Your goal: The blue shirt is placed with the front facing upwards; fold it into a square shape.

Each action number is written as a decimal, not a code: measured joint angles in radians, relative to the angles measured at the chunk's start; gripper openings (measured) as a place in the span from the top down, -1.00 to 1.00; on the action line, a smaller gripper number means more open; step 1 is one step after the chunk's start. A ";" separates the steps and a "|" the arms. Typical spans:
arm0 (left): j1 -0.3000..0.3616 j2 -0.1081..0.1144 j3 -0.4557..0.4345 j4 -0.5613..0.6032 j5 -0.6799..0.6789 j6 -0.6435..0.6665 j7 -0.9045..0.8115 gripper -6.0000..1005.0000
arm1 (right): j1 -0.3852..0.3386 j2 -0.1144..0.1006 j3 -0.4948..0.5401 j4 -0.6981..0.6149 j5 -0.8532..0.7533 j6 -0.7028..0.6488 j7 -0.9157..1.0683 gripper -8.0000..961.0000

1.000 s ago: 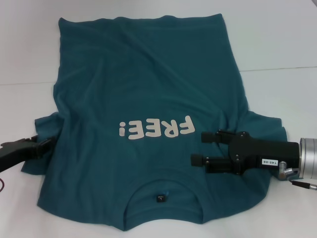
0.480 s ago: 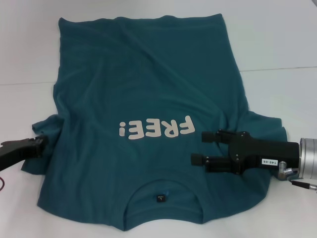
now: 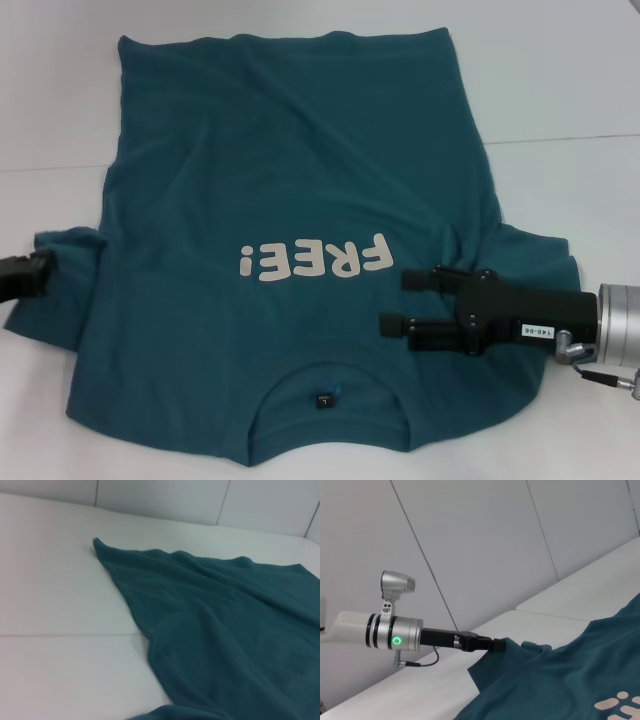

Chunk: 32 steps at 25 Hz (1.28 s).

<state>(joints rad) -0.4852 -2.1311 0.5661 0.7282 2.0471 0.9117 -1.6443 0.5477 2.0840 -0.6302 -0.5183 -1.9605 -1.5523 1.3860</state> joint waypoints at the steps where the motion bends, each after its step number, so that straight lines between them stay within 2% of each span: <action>1: 0.001 0.003 0.000 0.008 0.003 0.000 0.000 0.98 | 0.000 0.001 0.000 0.002 0.001 0.000 0.000 -0.96; 18: 0.002 0.017 -0.002 0.088 0.062 0.000 0.000 0.98 | 0.008 0.002 0.000 0.026 0.011 0.000 0.001 -0.96; 32: 0.020 0.007 0.007 0.184 0.078 0.025 -0.052 0.98 | 0.008 0.002 0.000 0.026 0.011 0.000 0.001 -0.96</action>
<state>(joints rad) -0.4650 -2.1245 0.5729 0.9118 2.1247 0.9370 -1.6965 0.5557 2.0862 -0.6305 -0.4924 -1.9497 -1.5524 1.3868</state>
